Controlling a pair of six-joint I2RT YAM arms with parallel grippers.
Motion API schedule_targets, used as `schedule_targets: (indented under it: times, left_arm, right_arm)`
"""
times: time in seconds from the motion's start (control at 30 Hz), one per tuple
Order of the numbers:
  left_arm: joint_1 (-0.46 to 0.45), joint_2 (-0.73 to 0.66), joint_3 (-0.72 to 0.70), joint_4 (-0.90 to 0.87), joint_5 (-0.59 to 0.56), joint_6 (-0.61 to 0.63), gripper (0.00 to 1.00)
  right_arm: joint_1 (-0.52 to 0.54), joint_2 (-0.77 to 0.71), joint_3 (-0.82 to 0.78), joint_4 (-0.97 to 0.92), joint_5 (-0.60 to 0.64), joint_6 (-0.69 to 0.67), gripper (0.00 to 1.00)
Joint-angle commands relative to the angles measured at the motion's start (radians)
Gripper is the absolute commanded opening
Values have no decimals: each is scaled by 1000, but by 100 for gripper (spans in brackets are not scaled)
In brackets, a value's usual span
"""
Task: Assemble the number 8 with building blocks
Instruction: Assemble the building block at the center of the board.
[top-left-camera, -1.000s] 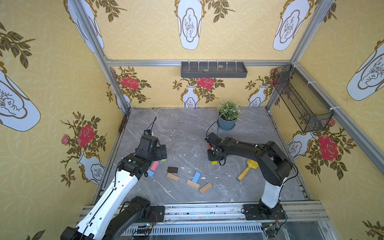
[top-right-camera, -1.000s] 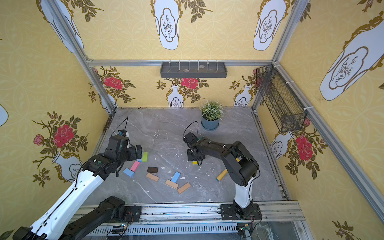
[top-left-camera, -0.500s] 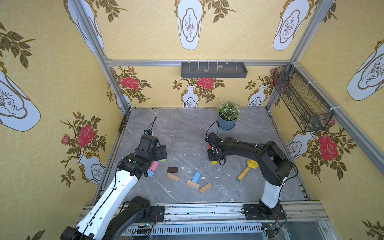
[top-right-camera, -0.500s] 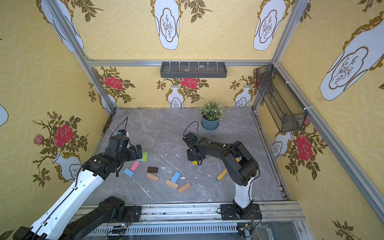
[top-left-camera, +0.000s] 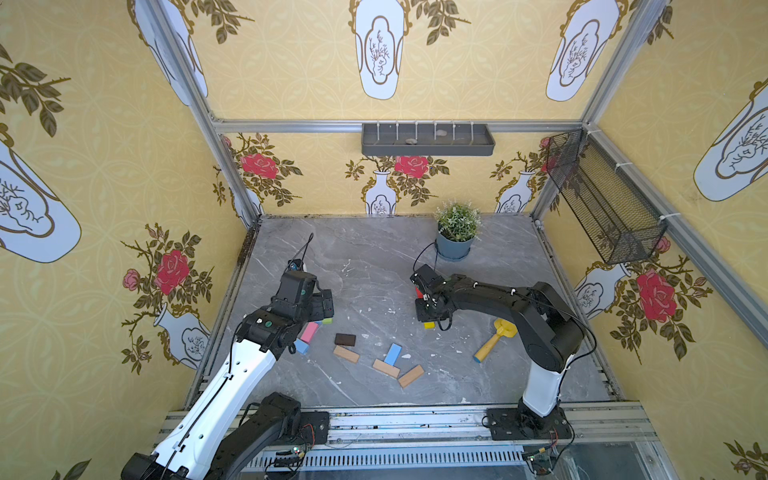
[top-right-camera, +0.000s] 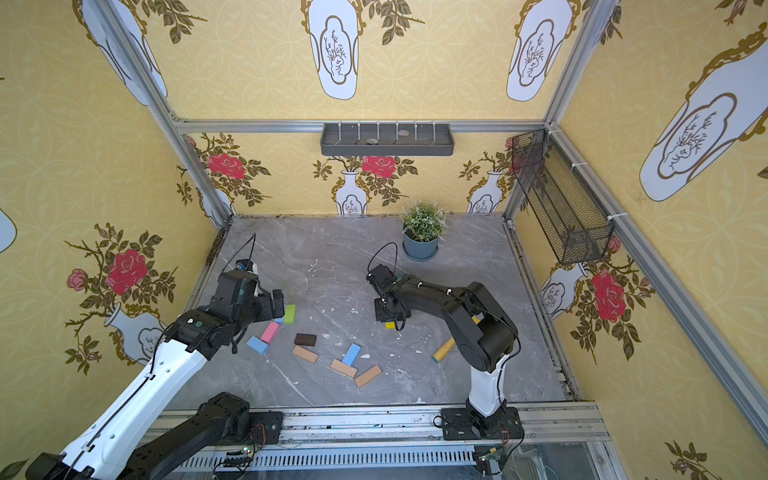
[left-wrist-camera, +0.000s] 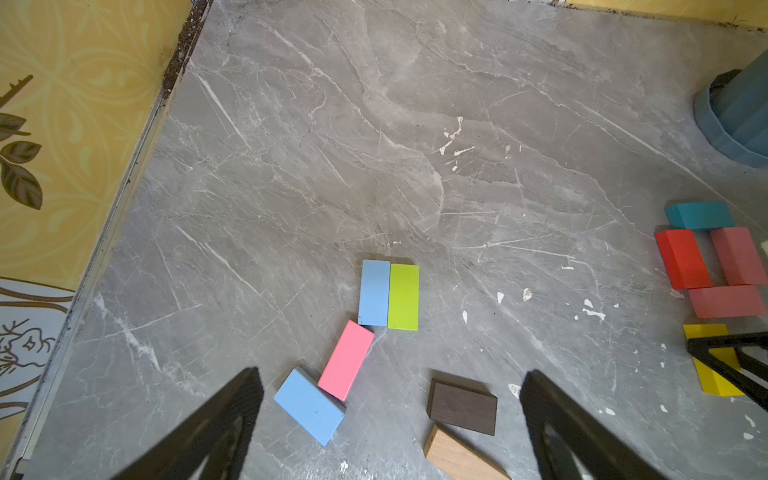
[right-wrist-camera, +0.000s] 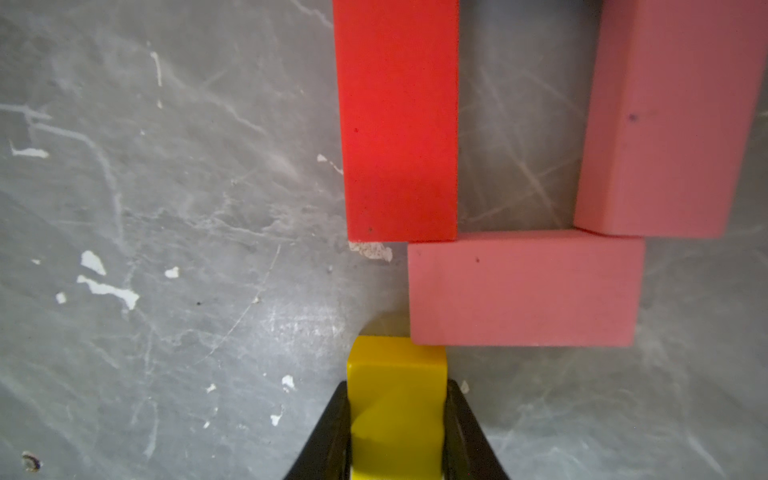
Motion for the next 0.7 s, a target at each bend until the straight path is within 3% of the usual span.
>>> schedule_targets:
  times: [0.0, 0.4, 0.67]
  left_arm:
    - [2, -1, -6, 12, 8, 2, 100]
    - [3, -1, -6, 11, 7, 3, 100]
    - [3, -1, -7, 11, 10, 3, 100]
  right_arm:
    - [-8, 10, -10, -8, 30, 9, 26]
    - [-11, 4, -16, -7, 34, 12, 27]
    - [-12, 7, -16, -7, 27, 12, 35]
